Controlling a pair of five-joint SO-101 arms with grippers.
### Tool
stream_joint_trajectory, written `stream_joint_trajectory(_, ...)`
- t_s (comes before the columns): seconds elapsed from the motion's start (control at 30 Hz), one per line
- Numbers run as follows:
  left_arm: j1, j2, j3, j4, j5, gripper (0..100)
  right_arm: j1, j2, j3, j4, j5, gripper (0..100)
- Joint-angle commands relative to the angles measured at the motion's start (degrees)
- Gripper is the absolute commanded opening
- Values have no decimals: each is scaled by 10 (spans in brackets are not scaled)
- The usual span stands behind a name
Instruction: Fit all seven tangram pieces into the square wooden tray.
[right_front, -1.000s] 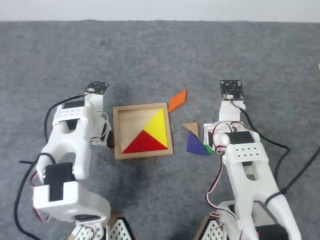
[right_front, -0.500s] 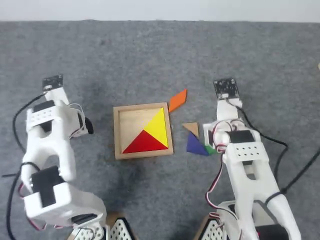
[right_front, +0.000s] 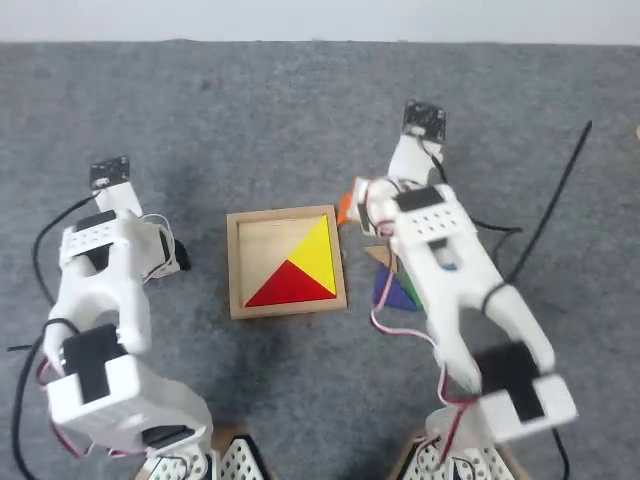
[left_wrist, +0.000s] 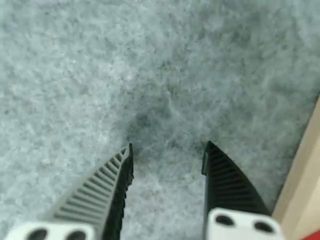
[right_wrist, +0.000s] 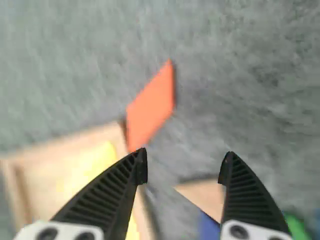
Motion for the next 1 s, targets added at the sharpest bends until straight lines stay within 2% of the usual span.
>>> stream_joint_trajectory(0.0, 2, -3, -5, -6, -10, 221, -7, 38, -98, -15, -80, 238)
stream_joint_trajectory(0.17, 2, -3, -5, -6, -17, 221, -7, 131, -178, -15, -125, 238)
stream_joint_trajectory(0.4, 2, -3, -5, -6, -19, 221, -12, 255, -289, -10, -126, 238)
stream_joint_trajectory(0.57, 2, -3, -5, -6, -19, 221, -17, 307, -316, -9, -122, 238)
stream_joint_trajectory(0.77, 2, -4, -5, -6, -19, 221, -14, 321, -316, 30, -40, 235)
stream_joint_trajectory(0.83, 2, -4, -5, -6, -19, 221, -11, 321, -316, 53, -38, 203)
stream_joint_trajectory(0.97, 2, -4, -4, -6, -19, 221, 5, 322, -316, 73, -38, 75)
